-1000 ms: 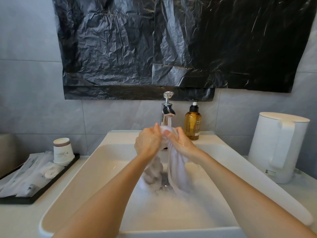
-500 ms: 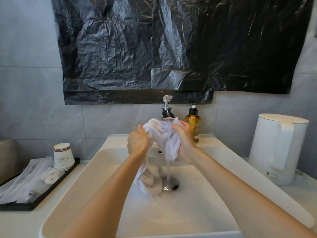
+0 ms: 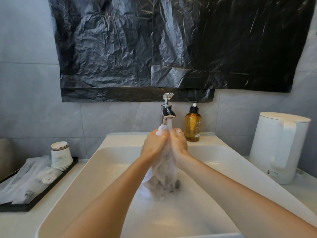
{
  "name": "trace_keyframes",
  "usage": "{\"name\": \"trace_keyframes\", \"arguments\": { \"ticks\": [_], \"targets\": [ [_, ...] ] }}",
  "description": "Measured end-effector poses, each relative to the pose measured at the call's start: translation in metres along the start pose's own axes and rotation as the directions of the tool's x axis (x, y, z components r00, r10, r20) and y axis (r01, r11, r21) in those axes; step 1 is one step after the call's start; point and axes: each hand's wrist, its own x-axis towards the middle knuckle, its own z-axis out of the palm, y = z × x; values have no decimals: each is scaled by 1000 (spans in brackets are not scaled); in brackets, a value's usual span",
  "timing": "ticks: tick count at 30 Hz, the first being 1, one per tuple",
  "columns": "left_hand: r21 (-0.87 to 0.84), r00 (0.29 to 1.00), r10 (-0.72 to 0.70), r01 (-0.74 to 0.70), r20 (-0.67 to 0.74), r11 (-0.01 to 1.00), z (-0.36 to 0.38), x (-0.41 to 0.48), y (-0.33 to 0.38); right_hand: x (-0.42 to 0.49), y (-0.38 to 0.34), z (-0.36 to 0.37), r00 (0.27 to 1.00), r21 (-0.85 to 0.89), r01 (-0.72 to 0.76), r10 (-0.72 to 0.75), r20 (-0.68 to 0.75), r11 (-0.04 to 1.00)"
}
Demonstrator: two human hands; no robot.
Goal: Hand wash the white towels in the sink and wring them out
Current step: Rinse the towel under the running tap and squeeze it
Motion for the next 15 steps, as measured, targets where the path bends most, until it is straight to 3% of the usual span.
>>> {"name": "trace_keyframes", "arguments": {
  "ticks": [3, 8, 12, 15],
  "targets": [
    [12, 998, -46, 47, -50, 999, 1, -1, 0, 7, 1, 4, 994, -335, 108, -111, 11, 936],
    [187, 994, -32, 52, -108, 981, 0, -3, -1, -1, -3, -10, 946, -486, 312, -314, 81, 816],
    [188, 991, -20, 44, -131, 981, -2, -4, 4, -11, -11, -18, 962, -162, 229, -198, 187, 960],
    [-123, 968, -124, 99, -219, 988, -13, 8, 2, -14, -6, -21, 913, -66, 107, -71, 402, 992]
  ]
}}
